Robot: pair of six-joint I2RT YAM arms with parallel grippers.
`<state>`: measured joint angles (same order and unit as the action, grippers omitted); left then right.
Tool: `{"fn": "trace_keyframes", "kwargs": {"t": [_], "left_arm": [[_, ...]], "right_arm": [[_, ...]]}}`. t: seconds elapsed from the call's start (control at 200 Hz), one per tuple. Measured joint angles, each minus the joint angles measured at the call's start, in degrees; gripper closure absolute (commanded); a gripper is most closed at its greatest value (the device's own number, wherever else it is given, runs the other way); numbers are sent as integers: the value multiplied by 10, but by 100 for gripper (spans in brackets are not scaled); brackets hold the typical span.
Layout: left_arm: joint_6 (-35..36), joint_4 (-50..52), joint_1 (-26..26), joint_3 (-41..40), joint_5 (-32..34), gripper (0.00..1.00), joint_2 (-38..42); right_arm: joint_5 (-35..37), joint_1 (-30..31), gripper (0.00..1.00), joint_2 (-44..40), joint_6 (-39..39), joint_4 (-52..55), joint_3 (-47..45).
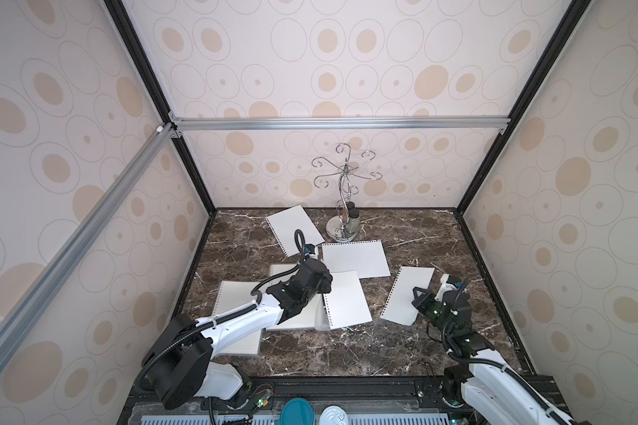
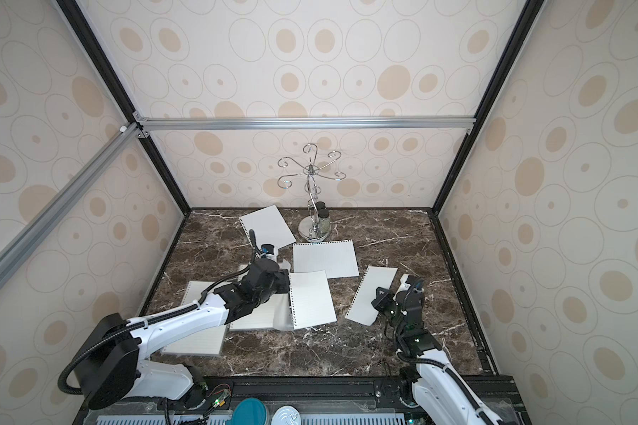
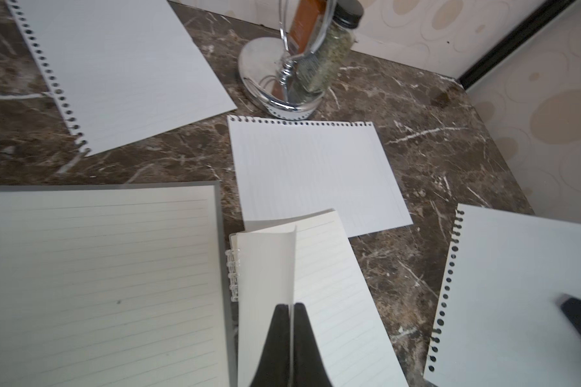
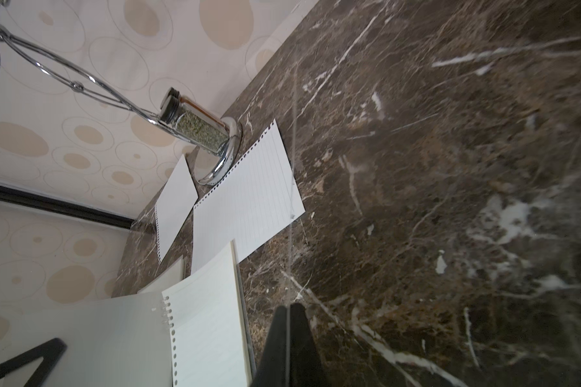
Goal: Tear off pages from different notebooks
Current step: Place the paper at the center of the board.
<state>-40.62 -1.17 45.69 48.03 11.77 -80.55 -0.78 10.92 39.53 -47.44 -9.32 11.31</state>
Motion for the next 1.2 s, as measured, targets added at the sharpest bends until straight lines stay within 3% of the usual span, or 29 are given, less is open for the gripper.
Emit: {"fn": "trace_keyframes", "kwargs": {"t": [0.12,0.215,0.4,0.59,0.755,0.97,1.095,1.195], "left_arm": [[-7,-11,43,45,-3,100,-60],[-30,-18,67,82,-13,100,-112],[-103,7,88,156,-18,100,-198],[-181,78,111,252,14,100,-256],[-243,171,137,310,78,100,-257],[-278,248,140,314,119,100,-232],[-274,269,138,329,117,99,-237],[-261,271,138,361,103,85,-257]], "right_arm": [[10,-44,100,-35,2,30,11],[-1,-88,100,-5,4,30,32],[-90,-176,100,194,11,-19,130],[-116,-194,100,341,39,-54,227],[-148,-204,100,449,42,-111,299],[-183,-204,100,589,19,-200,385],[-170,-195,86,634,16,-207,396],[-150,-190,65,644,17,-195,396]]}}
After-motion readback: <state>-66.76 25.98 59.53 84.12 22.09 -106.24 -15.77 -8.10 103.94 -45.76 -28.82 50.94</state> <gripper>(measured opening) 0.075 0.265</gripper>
